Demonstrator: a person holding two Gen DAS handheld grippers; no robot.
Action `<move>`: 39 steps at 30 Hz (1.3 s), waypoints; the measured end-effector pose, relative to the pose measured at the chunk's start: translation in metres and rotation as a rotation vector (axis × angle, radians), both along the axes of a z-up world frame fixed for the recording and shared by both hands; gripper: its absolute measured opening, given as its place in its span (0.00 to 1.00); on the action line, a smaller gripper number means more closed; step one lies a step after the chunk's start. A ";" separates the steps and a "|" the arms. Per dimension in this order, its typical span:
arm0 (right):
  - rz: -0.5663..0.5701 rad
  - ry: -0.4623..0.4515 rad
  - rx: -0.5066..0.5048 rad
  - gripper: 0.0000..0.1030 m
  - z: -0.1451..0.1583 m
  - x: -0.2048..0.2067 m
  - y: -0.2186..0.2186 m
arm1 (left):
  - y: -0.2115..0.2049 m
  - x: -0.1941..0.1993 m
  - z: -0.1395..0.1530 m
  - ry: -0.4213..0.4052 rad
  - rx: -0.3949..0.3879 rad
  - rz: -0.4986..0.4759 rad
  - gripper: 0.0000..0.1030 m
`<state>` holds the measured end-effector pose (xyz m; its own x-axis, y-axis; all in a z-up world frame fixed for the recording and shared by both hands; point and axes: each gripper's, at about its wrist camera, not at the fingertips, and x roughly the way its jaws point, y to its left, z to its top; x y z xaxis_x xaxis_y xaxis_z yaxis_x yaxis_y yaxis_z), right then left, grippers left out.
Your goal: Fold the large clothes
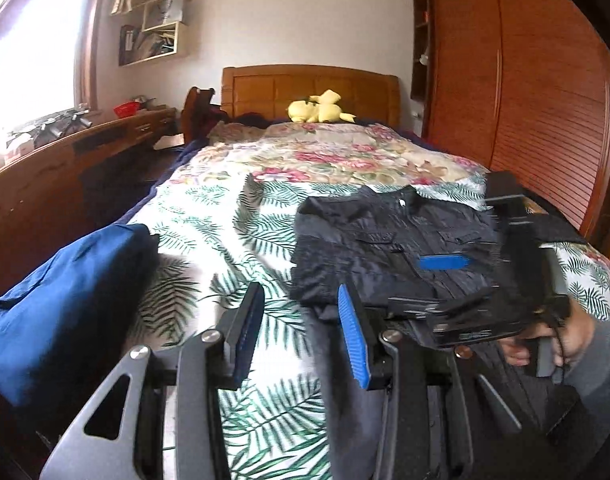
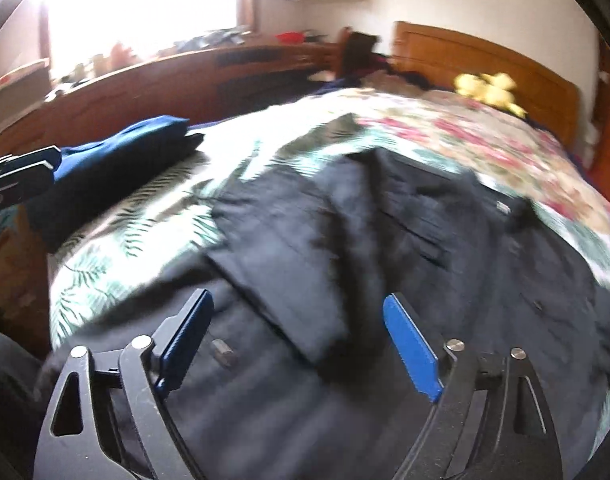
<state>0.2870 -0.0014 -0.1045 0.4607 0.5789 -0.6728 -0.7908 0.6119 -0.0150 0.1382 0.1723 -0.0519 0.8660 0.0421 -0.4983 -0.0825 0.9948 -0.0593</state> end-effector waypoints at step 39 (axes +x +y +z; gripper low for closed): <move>-0.343 -0.172 0.220 0.06 0.069 -0.017 -0.161 | -0.049 0.013 0.005 -0.022 -0.009 -0.116 0.36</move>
<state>0.2695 -0.1621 -0.0354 0.7457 0.4939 -0.4473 -0.5388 0.8419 0.0313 0.1511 0.1238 -0.0470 0.8756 -0.0635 -0.4788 0.0348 0.9970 -0.0687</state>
